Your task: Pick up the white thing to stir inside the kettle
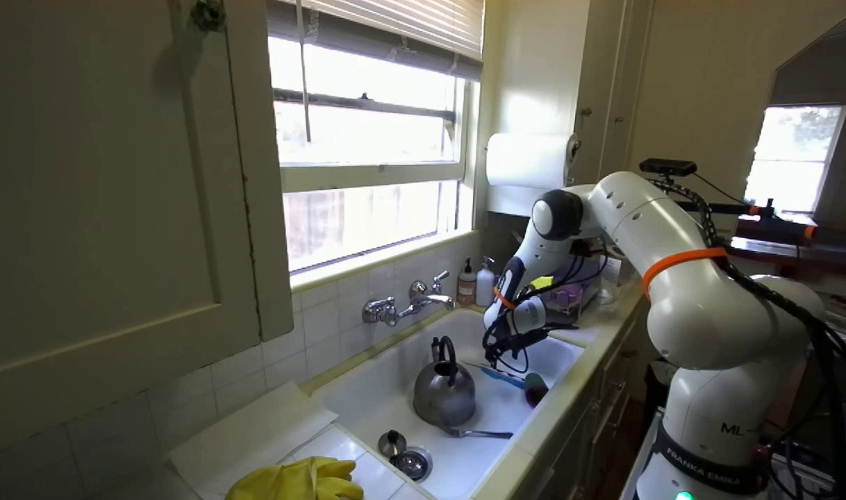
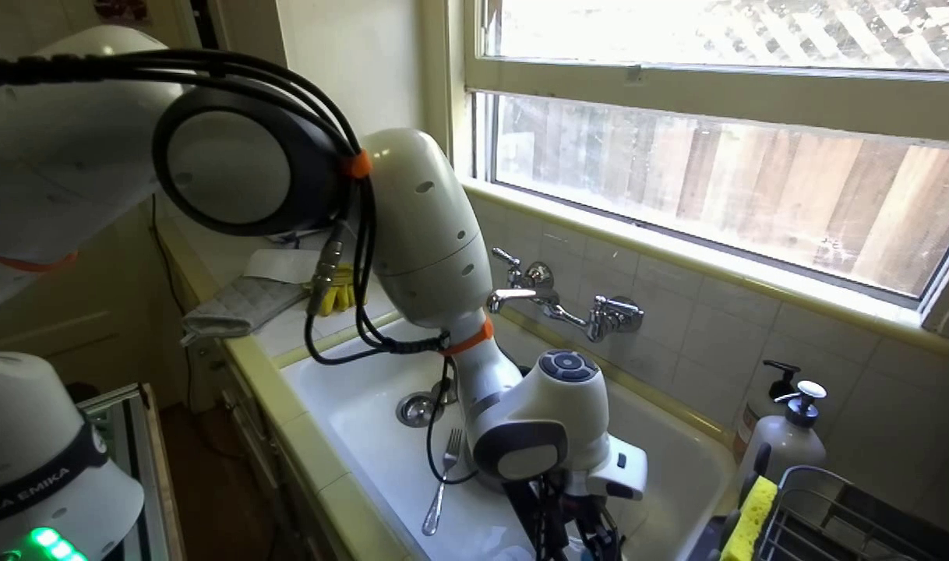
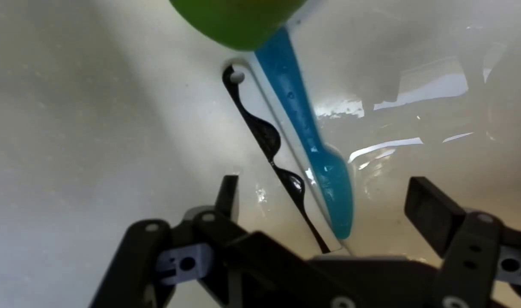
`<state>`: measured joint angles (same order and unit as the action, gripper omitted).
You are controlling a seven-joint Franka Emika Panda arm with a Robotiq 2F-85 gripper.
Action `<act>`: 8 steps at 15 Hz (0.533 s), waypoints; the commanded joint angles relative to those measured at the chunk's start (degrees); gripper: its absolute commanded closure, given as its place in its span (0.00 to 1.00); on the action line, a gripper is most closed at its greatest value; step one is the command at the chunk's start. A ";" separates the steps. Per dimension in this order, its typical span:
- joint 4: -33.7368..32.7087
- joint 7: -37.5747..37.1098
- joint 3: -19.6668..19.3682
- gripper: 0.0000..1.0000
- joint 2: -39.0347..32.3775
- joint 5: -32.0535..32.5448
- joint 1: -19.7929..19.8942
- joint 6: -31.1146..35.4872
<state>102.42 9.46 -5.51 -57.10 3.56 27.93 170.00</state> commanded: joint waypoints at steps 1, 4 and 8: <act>-6.59 1.78 0.45 0.00 -5.36 -0.30 0.59 -0.30; -10.05 4.29 2.78 0.00 -8.30 -0.05 2.41 -0.32; -13.62 9.50 7.46 0.00 -11.49 0.33 6.28 0.00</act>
<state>93.18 14.64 -1.71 -65.02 3.58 30.51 170.00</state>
